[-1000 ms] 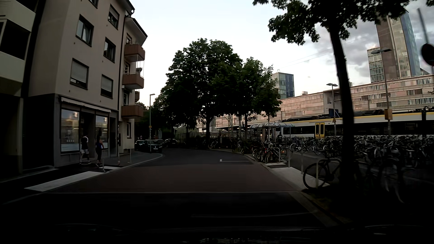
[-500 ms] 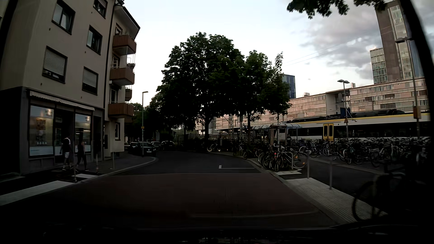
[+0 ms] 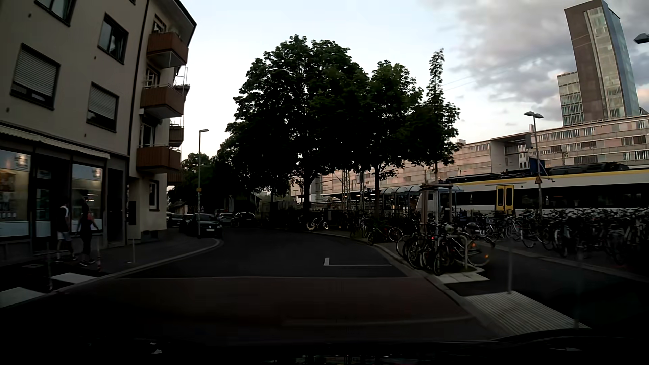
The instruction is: Follow the waypoints while adhering to traffic rules and regulations
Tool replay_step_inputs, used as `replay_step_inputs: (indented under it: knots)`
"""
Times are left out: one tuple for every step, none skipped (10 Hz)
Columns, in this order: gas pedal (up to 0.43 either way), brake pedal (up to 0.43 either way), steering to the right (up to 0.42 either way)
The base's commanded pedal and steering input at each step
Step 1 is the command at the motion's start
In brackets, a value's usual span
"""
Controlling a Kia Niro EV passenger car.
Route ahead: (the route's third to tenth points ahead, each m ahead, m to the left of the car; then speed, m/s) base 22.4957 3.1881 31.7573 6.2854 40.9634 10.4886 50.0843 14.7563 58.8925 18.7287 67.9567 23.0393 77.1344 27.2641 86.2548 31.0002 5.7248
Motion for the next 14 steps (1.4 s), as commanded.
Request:
replay_step_inputs:
  knots:
    - [0.059, 0.000, -0.003]
    - [0.059, 0.000, -0.006]
    - [0.059, 0.000, -0.008]
    - [0.059, 0.000, -0.008]
    - [0.059, 0.000, -0.008]
    - [0.059, 0.000, -0.011]
    - [0.059, 0.000, -0.012]
    - [0.059, 0.000, -0.010]
    - [0.059, 0.000, -0.008]
    - [0.059, 0.000, -0.010]
    - [0.059, 0.000, -0.015]
    - [0.059, 0.000, -0.020]
    - [0.059, 0.000, -0.019]
    - [0.059, 0.000, -0.016]
